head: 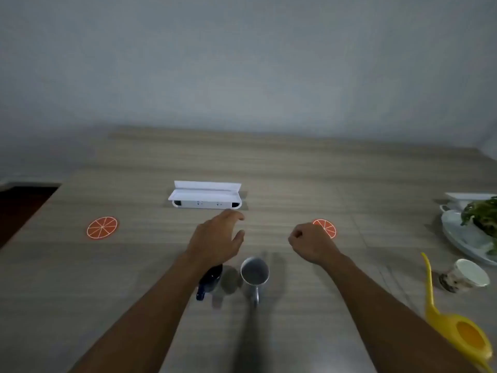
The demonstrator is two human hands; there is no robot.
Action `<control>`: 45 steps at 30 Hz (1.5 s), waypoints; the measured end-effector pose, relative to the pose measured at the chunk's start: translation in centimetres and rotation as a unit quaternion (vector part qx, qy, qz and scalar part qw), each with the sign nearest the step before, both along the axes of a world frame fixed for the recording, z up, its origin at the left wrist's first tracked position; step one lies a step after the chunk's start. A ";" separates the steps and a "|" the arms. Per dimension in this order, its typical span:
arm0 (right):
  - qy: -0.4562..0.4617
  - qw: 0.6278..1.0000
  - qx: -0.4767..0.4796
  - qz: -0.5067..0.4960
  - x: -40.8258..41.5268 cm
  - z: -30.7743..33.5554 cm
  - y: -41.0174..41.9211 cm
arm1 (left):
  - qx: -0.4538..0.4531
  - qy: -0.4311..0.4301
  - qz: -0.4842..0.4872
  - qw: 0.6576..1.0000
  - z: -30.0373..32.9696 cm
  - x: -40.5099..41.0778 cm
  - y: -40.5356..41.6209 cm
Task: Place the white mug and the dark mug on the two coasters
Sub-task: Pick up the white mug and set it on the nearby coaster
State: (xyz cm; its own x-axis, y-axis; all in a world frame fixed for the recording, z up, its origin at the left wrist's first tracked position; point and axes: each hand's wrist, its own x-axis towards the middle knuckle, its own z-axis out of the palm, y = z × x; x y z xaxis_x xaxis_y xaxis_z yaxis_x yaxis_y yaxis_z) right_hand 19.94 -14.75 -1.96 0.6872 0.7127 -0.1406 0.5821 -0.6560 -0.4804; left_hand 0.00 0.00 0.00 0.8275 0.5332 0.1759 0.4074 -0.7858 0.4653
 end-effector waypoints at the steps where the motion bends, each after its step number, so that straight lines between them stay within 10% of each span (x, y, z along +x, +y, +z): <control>1: 0.027 1.000 -0.001 -0.007 -0.4 -1.4 -0.5 | -0.010 0.004 0.002 1.000 -0.7 -0.4 -0.8; 9: 0.218 0.969 0.001 -0.120 -5.4 -9.8 -3.8 | -0.105 -0.045 0.034 0.993 -10.4 -3.7 -7.0; 23: 0.518 0.838 0.078 -0.154 -10.5 -12.5 -2.9 | -0.065 0.253 0.014 0.965 -20.3 -6.2 -9.6; 45: 0.429 0.803 0.277 -0.307 3.2 -11.4 -8.3 | -0.053 0.282 -0.062 0.956 -18.6 8.0 -8.2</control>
